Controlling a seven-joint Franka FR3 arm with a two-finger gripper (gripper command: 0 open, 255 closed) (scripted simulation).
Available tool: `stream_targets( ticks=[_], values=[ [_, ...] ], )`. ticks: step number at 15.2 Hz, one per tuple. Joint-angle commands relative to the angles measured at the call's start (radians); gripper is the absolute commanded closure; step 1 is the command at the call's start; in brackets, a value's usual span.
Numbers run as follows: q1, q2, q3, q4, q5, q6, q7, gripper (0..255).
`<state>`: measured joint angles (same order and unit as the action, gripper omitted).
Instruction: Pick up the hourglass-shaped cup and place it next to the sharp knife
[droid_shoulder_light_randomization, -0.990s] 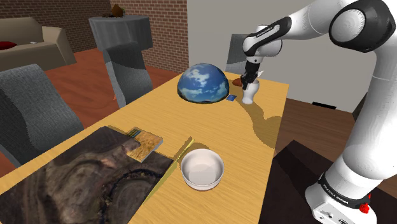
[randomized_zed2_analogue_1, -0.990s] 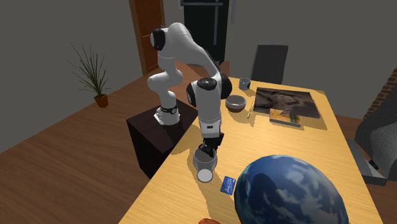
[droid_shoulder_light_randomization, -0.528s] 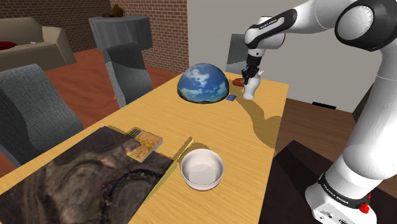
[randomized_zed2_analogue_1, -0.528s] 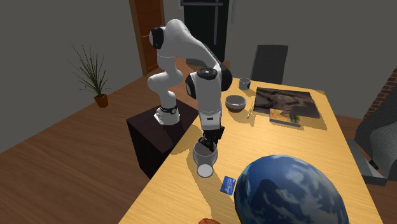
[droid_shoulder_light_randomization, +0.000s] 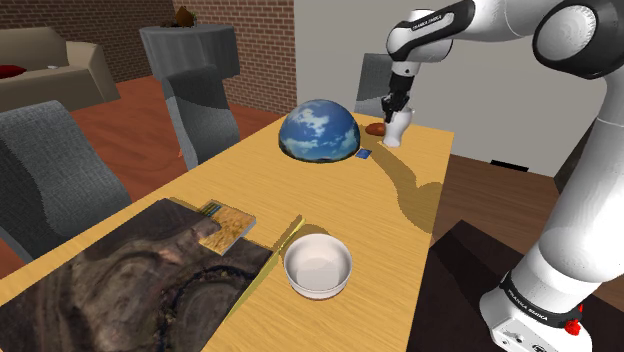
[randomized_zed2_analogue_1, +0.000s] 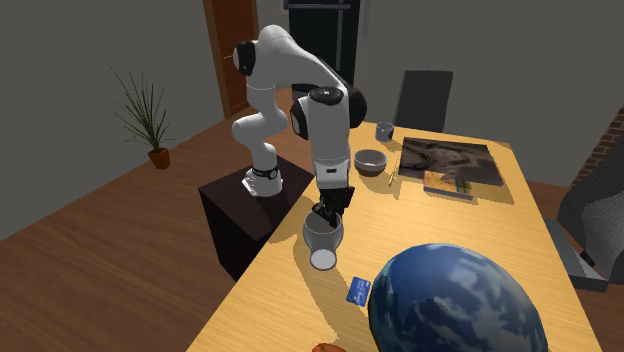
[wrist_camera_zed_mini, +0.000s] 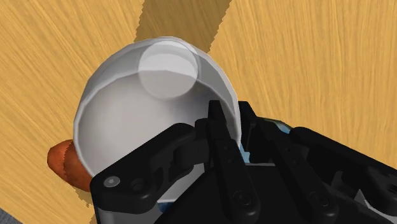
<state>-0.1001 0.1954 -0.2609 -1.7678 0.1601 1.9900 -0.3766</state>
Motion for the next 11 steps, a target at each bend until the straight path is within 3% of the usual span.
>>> stream_targets(
  ticks=[1, 11],
  values=[
    [0.000, -0.007, -0.001, 0.018, -0.003, -0.025, 0.003, 255],
    [-0.002, -0.022, -0.004, 0.133, -0.014, -0.153, 0.019, 255]
  ],
)
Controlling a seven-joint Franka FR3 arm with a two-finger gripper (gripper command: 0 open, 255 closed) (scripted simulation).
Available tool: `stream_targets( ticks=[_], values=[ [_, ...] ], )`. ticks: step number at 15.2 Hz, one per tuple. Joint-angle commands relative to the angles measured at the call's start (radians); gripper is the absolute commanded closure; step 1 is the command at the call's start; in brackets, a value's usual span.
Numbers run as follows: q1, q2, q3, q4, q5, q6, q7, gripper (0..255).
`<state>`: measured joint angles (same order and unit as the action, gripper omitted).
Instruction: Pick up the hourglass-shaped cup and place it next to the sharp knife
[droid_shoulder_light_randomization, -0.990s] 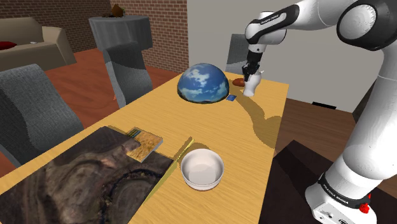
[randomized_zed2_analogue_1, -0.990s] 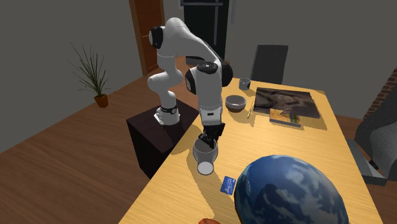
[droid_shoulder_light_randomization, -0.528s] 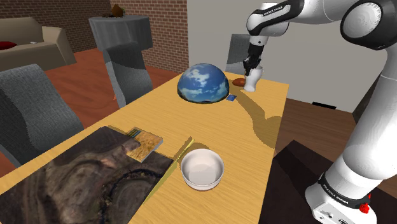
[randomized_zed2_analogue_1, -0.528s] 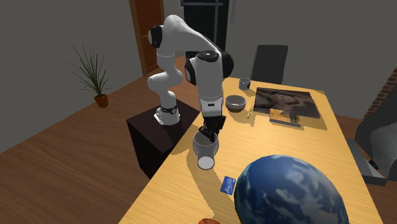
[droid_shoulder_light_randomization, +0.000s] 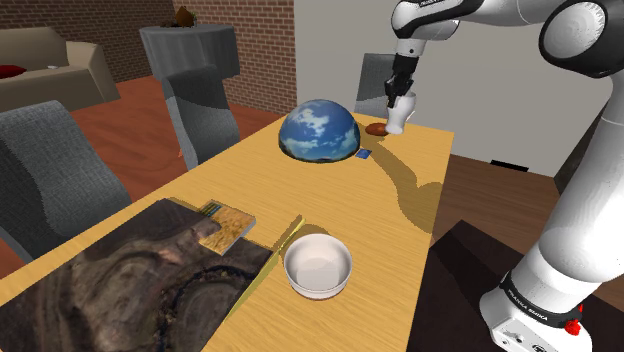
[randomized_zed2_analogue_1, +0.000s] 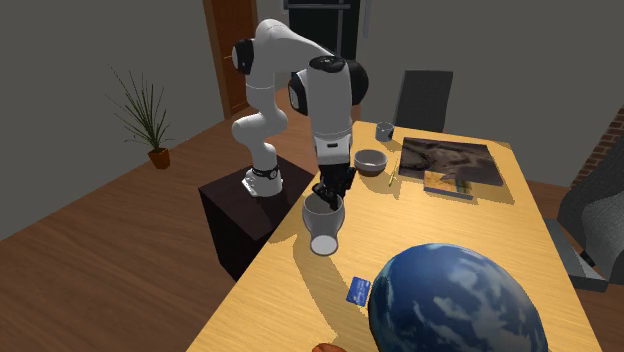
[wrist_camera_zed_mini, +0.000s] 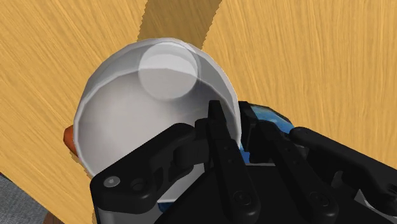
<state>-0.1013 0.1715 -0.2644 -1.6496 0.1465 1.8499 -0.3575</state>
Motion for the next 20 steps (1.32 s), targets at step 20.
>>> stream_targets(
  ticks=[20],
  values=[
    [0.079, -0.043, 0.051, 0.141, -0.028, -0.167, 0.155, 255]
  ],
)
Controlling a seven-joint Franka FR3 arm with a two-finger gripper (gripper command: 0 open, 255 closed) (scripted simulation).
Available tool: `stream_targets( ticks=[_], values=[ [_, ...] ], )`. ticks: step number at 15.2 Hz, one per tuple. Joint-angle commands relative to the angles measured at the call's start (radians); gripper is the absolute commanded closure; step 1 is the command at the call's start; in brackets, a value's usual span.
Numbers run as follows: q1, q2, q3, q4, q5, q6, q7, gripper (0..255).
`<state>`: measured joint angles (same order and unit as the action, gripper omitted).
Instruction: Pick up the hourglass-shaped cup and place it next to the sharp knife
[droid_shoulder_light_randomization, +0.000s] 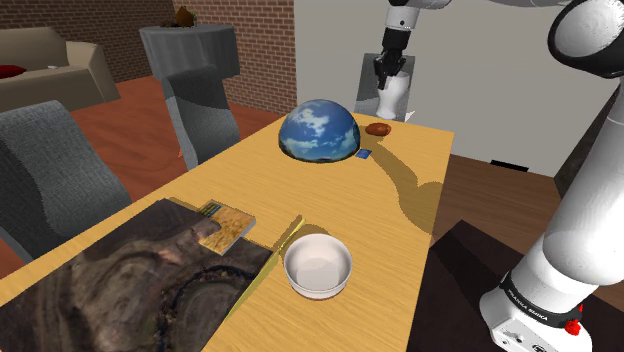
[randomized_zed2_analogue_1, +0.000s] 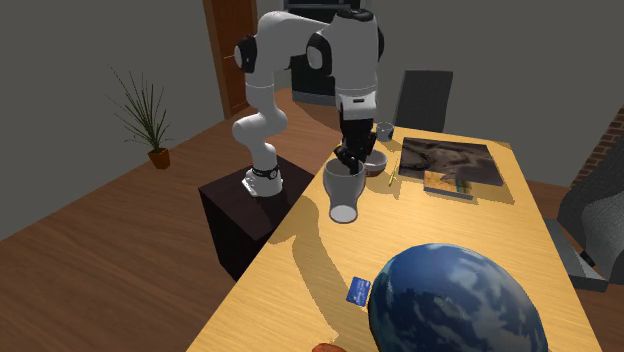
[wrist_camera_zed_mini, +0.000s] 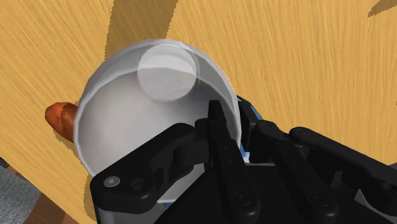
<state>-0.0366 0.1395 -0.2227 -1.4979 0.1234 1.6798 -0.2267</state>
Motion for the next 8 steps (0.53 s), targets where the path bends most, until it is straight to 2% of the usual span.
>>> stream_targets(
  ticks=[1, 8],
  values=[
    [0.028, -0.018, 0.019, -0.019, -0.009, 0.007, 0.048, 255],
    [0.120, -0.036, 0.090, -0.043, -0.029, 0.028, 0.210, 255]
  ],
)
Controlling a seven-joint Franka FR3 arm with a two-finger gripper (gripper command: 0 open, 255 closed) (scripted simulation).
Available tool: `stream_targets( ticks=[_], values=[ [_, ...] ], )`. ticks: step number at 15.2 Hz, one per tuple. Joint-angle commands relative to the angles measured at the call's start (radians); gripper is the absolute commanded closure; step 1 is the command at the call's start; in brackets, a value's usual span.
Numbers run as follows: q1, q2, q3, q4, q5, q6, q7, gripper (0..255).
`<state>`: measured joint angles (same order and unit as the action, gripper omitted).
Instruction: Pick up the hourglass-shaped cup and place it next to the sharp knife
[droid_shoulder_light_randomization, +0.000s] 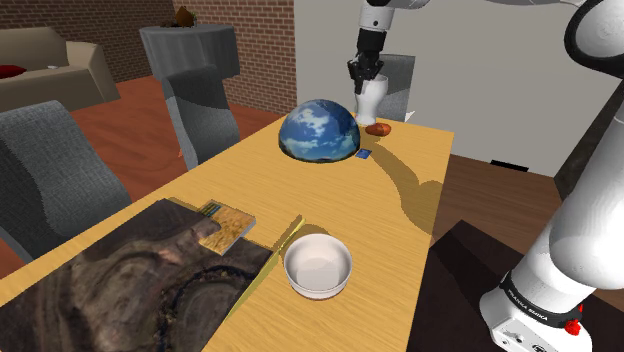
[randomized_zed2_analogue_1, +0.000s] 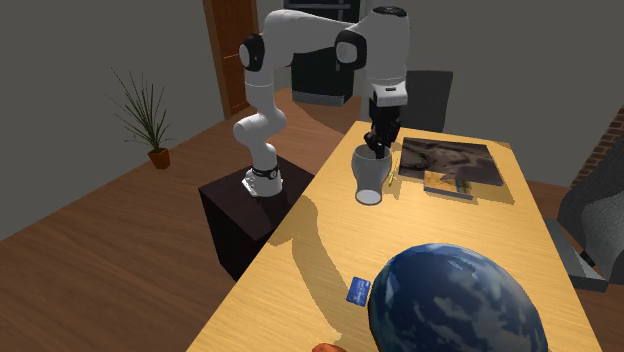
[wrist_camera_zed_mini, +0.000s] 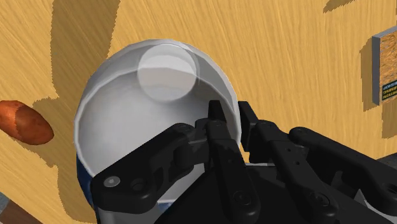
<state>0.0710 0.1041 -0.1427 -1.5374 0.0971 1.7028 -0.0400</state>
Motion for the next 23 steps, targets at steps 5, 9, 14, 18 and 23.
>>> stream_targets(
  ticks=[5, 9, 14, 18, 23],
  values=[
    [0.076, 0.018, 0.059, 0.020, -0.014, 0.010, 0.137, 255],
    [0.127, 0.051, 0.097, 0.063, -0.024, 0.006, 0.227, 255],
    [0.191, 0.117, 0.139, 0.153, -0.039, -0.011, 0.336, 255],
    [0.246, 0.192, 0.168, 0.258, -0.055, -0.037, 0.420, 255],
    [0.319, 0.323, 0.196, 0.453, -0.079, -0.097, 0.520, 255]
  ],
)
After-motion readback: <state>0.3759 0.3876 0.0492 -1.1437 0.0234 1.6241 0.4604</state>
